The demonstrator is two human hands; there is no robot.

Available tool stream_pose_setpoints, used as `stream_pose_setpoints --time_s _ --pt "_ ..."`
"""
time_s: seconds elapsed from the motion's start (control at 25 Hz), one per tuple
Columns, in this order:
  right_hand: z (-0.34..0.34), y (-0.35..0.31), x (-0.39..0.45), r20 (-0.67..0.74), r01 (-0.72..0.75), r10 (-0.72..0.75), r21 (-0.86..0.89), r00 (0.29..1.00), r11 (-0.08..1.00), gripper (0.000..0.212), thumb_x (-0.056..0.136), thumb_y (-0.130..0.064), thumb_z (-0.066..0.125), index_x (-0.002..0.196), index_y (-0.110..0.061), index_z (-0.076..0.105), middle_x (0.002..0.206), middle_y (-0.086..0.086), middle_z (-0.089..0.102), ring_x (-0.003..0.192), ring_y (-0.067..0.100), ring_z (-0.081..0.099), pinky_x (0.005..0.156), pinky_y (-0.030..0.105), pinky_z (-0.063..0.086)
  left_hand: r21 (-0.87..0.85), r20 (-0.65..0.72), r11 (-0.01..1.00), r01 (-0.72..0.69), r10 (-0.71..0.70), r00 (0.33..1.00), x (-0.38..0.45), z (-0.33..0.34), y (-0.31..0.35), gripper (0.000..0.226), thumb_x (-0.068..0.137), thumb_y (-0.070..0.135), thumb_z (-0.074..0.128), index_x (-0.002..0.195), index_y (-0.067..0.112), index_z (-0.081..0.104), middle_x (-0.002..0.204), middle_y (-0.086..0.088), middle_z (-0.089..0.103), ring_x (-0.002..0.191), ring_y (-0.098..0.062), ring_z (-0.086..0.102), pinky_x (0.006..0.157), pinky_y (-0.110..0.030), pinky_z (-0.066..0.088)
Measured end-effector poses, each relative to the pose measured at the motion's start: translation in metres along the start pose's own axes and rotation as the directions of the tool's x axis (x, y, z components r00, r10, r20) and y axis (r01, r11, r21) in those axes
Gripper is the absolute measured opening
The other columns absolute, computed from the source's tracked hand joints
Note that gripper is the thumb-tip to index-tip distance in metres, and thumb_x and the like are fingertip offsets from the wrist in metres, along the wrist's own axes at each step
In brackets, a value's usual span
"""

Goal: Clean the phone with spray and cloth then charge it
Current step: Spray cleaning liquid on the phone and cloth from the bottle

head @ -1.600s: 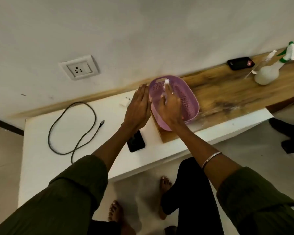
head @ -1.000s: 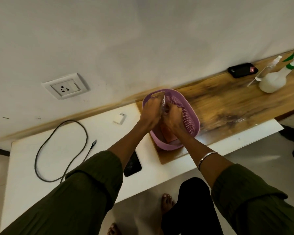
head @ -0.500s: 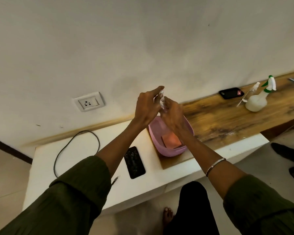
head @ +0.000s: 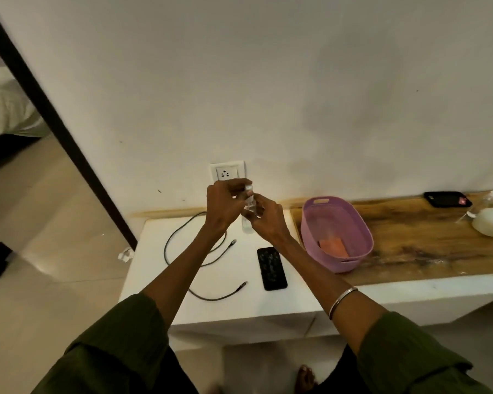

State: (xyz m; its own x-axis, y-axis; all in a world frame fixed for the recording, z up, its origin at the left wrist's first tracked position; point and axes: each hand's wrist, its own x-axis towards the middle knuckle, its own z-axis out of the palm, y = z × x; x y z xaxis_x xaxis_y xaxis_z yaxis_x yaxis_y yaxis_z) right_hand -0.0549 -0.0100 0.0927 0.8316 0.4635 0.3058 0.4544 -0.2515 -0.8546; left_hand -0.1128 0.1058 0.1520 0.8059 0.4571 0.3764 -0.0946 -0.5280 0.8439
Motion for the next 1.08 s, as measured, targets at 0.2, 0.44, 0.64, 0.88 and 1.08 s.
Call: stream_pose_setpoints --time_s 0.2,0.44,0.64,0.88,1.08 --pt "0.024 -0.011 -0.020 0.167 -0.088 0.066 0.128 0.984 0.988 0.027 0.090 -0.017 0.061 0.116 -0.021 0.058 0.100 -0.004 0.069 0.090 0.004 0.066 0.081 0.023 0.052 -0.241 0.311 0.952 0.188 -0.108 0.944 -0.013 -0.036 -0.014 0.024 0.097 0.014 0.060 0.116 0.005 0.071 0.108 -0.007 0.076 0.108 -0.013 0.070 0.099 -0.030 0.052" --pt "0.016 -0.018 -0.025 0.091 -0.069 0.058 0.116 0.994 0.991 0.036 0.088 -0.026 0.067 0.122 -0.023 0.057 0.100 -0.005 0.067 0.088 0.005 0.064 0.079 0.018 0.054 -0.331 0.198 0.925 0.188 -0.127 0.972 -0.024 -0.027 0.002 0.016 0.095 0.002 0.058 0.103 -0.005 0.070 0.099 -0.017 0.075 0.098 -0.022 0.072 0.094 -0.036 0.055" --pt "0.030 -0.023 -0.038 -0.189 -0.022 0.024 0.013 0.982 1.000 0.039 0.083 -0.033 0.071 0.120 -0.025 0.060 0.098 -0.002 0.070 0.088 0.010 0.063 0.075 0.019 0.050 -0.402 -0.120 0.873 0.277 -0.350 0.929 -0.040 -0.009 0.020 0.026 0.067 0.015 0.090 0.090 0.009 0.079 0.084 -0.005 0.078 0.081 -0.014 0.076 0.079 -0.032 0.061" --pt "0.012 -0.026 -0.042 -0.067 0.016 -0.011 0.080 0.998 0.997 0.023 0.086 -0.038 0.065 0.107 -0.029 0.063 0.086 -0.018 0.067 0.083 -0.005 0.064 0.069 0.010 0.049 -0.373 0.308 0.898 0.233 -0.117 0.944 -0.034 -0.030 0.011 0.029 0.101 0.017 0.054 0.124 0.004 0.066 0.115 -0.013 0.073 0.109 -0.019 0.070 0.092 -0.027 0.055" --pt "0.006 -0.027 -0.045 -0.083 -0.005 0.012 0.089 0.996 0.996 0.032 0.087 -0.036 0.065 0.117 -0.027 0.061 0.095 -0.010 0.068 0.086 0.000 0.063 0.074 0.021 0.054 -0.383 0.206 0.901 0.204 -0.132 0.970 -0.035 -0.021 0.018 0.020 0.096 0.001 0.056 0.110 -0.005 0.069 0.104 -0.018 0.074 0.098 -0.019 0.072 0.089 -0.035 0.057"
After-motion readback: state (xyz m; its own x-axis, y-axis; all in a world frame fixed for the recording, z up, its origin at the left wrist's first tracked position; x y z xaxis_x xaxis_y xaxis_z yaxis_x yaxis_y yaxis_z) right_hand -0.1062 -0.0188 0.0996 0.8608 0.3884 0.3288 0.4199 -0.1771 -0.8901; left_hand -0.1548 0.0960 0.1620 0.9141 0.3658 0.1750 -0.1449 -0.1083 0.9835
